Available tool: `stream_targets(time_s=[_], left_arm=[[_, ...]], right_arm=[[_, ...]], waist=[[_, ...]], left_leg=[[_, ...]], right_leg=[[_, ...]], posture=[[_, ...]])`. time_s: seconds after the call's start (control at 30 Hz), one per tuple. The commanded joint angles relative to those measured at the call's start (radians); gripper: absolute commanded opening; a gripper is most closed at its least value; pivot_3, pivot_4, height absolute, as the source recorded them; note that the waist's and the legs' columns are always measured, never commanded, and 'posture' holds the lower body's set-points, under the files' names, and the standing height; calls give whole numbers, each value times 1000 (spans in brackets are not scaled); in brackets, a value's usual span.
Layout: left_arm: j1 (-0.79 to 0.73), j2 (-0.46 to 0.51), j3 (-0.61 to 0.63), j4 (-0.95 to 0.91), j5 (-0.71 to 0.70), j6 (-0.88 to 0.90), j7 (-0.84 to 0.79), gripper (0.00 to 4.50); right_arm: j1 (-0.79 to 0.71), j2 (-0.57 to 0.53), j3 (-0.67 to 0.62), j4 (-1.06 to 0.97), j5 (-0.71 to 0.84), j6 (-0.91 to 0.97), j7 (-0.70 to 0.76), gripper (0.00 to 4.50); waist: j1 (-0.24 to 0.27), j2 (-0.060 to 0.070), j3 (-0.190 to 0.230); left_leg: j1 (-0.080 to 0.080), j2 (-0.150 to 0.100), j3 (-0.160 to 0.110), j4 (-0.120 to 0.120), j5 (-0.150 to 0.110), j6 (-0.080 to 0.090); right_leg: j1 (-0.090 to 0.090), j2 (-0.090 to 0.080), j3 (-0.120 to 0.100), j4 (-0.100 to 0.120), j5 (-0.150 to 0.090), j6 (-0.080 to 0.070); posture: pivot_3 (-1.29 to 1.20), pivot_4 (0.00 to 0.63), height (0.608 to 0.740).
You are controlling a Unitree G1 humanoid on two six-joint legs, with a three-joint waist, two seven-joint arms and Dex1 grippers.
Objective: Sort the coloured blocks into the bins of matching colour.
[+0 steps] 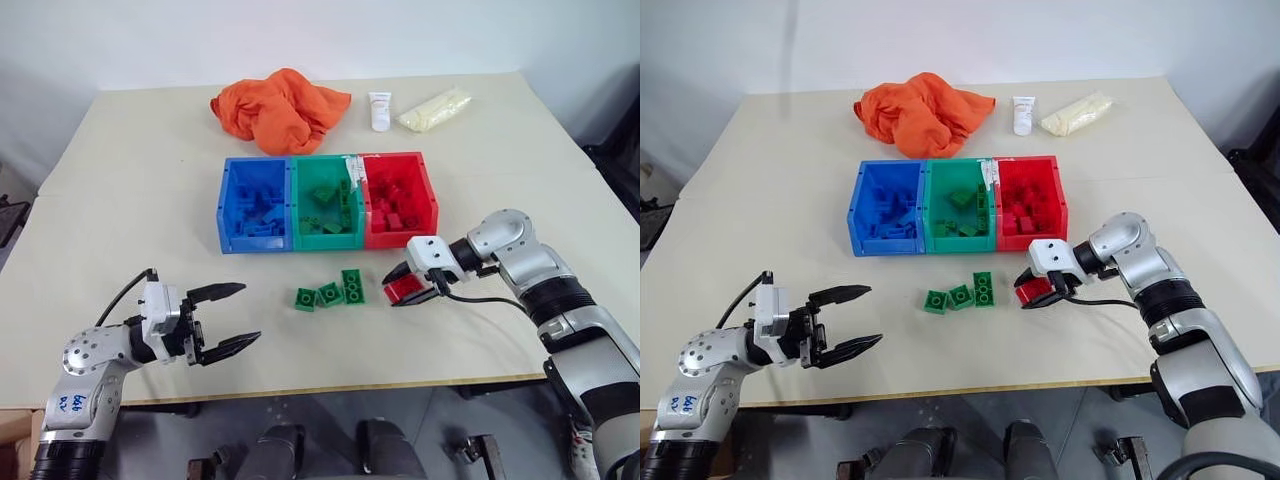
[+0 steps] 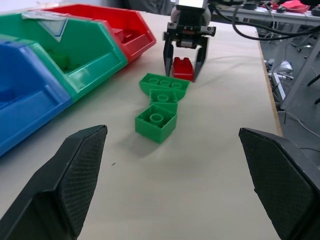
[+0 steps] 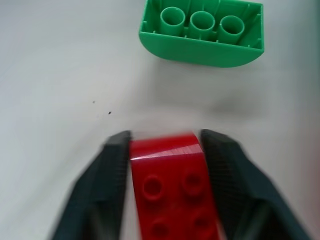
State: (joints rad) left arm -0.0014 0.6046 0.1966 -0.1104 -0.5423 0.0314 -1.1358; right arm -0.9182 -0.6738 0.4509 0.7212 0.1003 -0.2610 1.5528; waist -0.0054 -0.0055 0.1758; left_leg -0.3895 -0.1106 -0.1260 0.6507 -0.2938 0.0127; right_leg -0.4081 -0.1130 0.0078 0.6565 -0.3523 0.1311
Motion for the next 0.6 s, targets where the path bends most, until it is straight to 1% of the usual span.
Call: stream_targets(time_s=[0.03, 0.2, 0.3, 0.4, 0.5, 0.6], left_arm=[[4, 2, 24, -29, -19, -8, 7, 4500], [-17, 4, 18, -10, -18, -9, 3, 4500], [-53, 3, 2, 19, -13, -7, -10, 4500], [-97, 2, -11, 61, -5, -9, -27, 4500], [-139, 0, -23, 99, 0, -14, -45, 4500], [-180, -4, -38, 131, 7, -18, -59, 4500]], right_arm=[[-16, -12, -33, -7, 20, 3, 62, 1488], [7, -27, -101, -89, 47, 78, 38, 1488], [28, -52, -188, -233, 121, 240, -13, 1488], [-6, -55, -266, -277, 151, 338, -81, 1488], [-100, -26, -314, -195, 123, 329, -169, 1488], [-206, 26, -312, -26, 45, 264, -292, 1488]], waist=[[0, 0, 0], [1, 0, 0], [2, 0, 0], [3, 0, 0], [-1, 0, 0], [-6, 0, 0]], left_leg=[[0, 0, 0, 0, 0, 0], [0, 0, 0, 0, 0, 0], [0, 0, 0, 0, 0, -1], [0, 0, 0, 0, 0, -1], [0, 0, 1, 0, 0, -1], [0, 1, 1, -1, 0, -1]], right_leg=[[0, 0, 0, 0, 0, 0], [0, 0, 0, 0, 0, 0], [-1, 0, 0, 0, 0, 0], [-1, 0, 0, 0, 0, 0], [-1, 0, 0, 1, 0, -1], [-2, 0, 0, 1, 0, -1]], posture=[[0, 150, 740], [0, 150, 740], [0, 150, 740], [0, 150, 740], [0, 150, 740], [0, 150, 740]])
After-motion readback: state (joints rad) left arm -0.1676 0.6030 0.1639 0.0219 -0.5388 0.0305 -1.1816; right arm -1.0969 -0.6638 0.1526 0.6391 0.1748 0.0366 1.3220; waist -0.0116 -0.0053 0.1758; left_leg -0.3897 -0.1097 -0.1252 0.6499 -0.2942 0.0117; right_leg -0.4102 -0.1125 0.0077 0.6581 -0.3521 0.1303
